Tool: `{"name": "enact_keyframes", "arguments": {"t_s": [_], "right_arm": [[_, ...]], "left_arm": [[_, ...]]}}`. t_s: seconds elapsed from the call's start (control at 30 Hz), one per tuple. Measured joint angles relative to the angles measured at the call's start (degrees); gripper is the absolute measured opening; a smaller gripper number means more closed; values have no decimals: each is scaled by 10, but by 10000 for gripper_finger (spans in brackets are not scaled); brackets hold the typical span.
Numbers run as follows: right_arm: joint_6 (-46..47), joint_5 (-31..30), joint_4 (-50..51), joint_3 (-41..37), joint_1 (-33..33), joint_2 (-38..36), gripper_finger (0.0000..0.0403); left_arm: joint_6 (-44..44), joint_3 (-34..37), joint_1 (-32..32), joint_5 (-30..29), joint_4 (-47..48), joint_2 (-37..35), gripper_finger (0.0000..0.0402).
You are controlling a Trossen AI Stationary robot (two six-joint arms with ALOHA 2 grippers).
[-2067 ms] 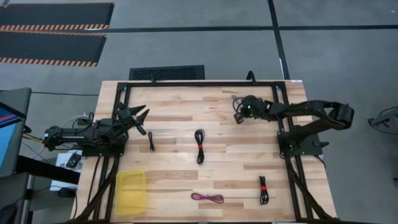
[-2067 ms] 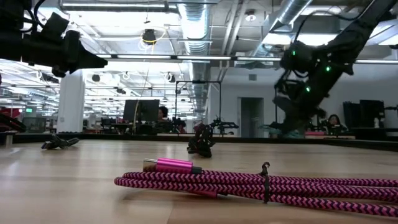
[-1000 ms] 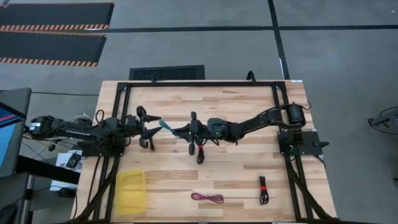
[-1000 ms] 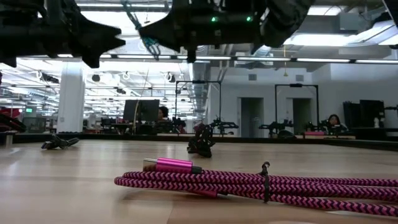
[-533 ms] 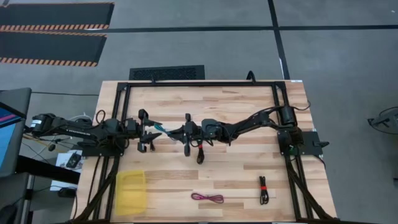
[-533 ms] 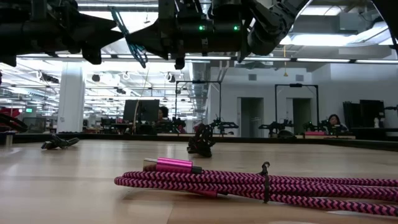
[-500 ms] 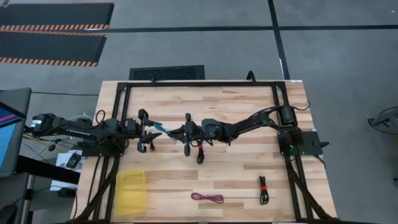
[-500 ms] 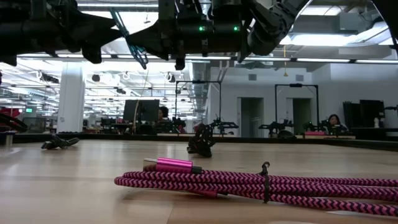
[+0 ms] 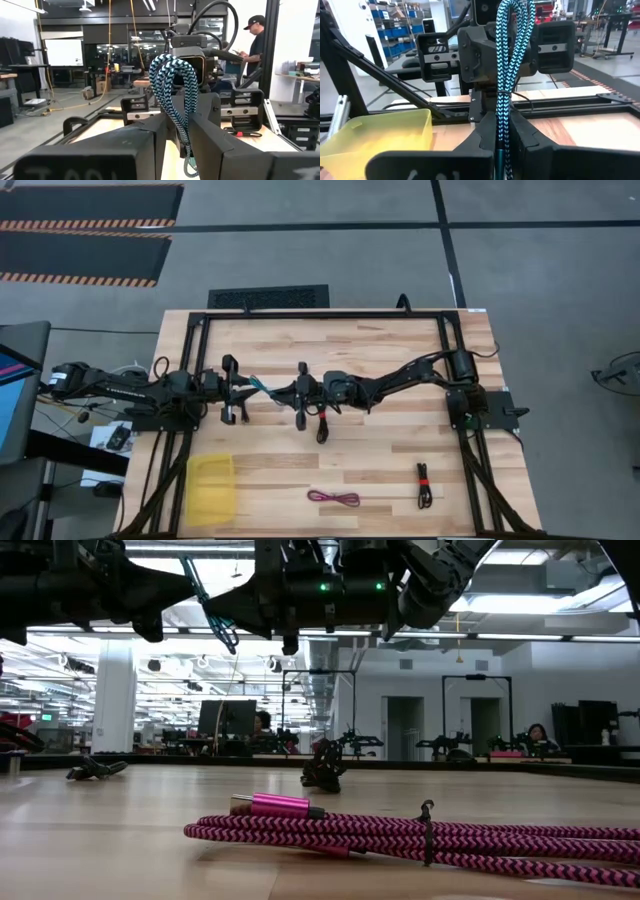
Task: Pick and place USB-C Cables
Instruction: Put the blue charger cable into the yellow bin
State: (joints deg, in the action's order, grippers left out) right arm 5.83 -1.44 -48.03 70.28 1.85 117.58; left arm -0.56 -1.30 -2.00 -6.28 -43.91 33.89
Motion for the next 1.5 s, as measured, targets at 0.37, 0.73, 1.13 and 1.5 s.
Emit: {"name": "enact_keyframes", "arguments": {"t_s": [0.37,0.73,1.13,1.5], "right_arm": [[-3,-2,104,45,2,-1,29],[77,-39,183,70,21,-2,32],[247,-19,211,98,49,-1,34],[315,2,197,115,61,23,32]], "left_arm": [[3,-1,0,-10,16,-6,70],[-16,-64,-1,-163,283,-146,146],[-33,-97,1,-311,394,-186,182],[-69,-97,34,-323,352,-185,182]]}}
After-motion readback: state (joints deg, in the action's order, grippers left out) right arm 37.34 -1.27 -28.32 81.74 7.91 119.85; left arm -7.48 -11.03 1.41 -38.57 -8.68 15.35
